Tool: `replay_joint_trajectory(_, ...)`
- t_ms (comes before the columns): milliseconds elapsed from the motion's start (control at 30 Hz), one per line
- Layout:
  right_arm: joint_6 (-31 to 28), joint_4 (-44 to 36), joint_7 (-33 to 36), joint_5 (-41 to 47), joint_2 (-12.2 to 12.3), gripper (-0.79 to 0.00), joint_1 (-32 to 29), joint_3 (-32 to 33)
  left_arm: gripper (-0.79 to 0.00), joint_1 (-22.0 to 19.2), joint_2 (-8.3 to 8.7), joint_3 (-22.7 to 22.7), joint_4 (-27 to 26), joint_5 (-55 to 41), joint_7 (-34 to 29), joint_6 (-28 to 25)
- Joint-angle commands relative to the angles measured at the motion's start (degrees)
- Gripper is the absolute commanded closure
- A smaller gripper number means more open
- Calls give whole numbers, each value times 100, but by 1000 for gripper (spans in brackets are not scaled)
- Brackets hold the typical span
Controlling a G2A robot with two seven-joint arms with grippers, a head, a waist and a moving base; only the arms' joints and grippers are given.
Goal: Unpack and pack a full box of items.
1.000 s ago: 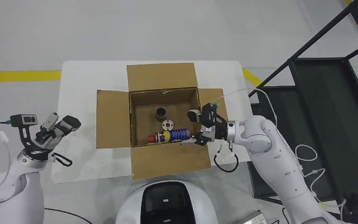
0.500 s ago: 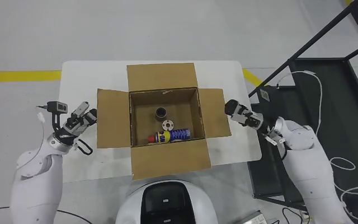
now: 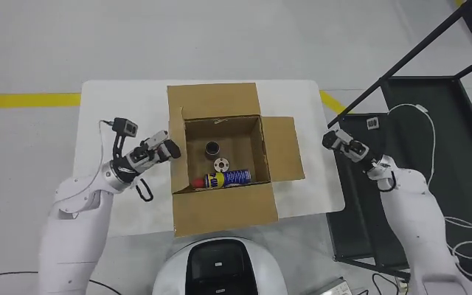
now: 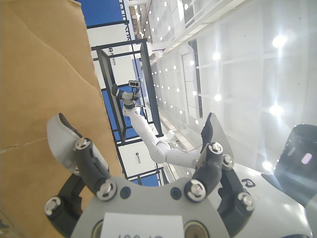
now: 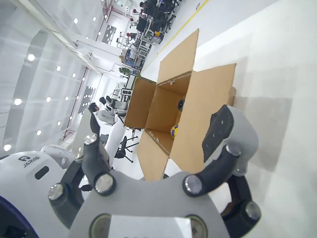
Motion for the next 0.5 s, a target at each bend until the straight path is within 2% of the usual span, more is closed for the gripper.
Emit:
replay_joint_trajectory(0,-17,272,-17,-15,-27,-785,202,-144,-785,-68,-19,223,130,204,119,-47)
replay_joint_trajectory(233,58,1158,-14,-297,-128,-785,829,-642,-785,-208,-43,583,501,874,520,-357)
replay_joint_trajectory(467,107,1845,107,-282,-276,-785,1205,-1108,-785,-80,8,447,401,666,416,-323)
